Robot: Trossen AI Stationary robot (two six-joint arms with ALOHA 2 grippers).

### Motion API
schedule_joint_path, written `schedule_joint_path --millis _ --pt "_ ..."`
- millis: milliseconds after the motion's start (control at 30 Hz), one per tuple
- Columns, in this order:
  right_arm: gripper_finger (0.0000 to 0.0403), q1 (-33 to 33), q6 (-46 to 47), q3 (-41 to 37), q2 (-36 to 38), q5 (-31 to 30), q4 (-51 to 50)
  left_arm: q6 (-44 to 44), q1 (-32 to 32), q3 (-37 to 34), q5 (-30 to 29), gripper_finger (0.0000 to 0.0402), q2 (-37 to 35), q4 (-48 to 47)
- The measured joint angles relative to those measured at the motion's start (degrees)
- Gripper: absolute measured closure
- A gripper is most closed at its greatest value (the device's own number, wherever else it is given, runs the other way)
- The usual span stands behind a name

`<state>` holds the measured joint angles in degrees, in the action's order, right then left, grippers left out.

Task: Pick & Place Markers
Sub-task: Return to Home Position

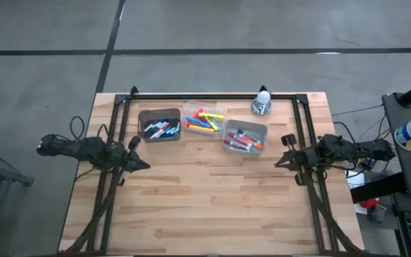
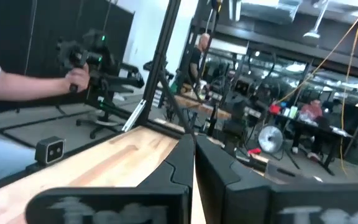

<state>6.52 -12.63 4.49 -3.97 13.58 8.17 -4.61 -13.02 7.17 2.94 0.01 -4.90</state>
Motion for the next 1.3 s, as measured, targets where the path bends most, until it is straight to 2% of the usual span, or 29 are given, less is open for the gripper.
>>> schedule_joint_path --millis 67,267,533,600,767,867,1300 --pt "0.0394 -0.02 1.11 -1.45 3.56 -0.02 -0.37 -0.02 0.0 -1.94 0.1 0.0402 0.0 2.28" --pt "0.0394 -0.22 5.92 -2.62 3.1 -0.17 -0.85 -2.57 0.0 -6.19 0.58 0.0402 -0.02 6.22" --pt "0.0394 -0.31 -0.68 -2.47 3.13 -1.74 -6.97 -5.38 0.07 -6.61 -1.81 0.0401 0.15 5.96" --pt "0.0394 -0.31 1.2 -2.47 3.07 -1.72 -8.06 -5.51 0.07 -6.61 -2.14 0.0401 0.15 5.94" --pt "0.0394 -0.31 15.15 -2.71 2.68 -1.7 -8.05 -4.72 0.07 -6.66 -3.06 0.0401 0.17 5.96" --pt "0.0394 -0.31 20.1 -2.71 2.63 -1.69 -8.05 -4.69 0.07 -6.68 -3.06 0.0401 0.17 5.95" --pt "0.0394 -0.31 21.23 -2.73 2.72 -1.64 -8.03 -4.67 0.07 -6.72 -3.13 0.0402 0.17 5.89"
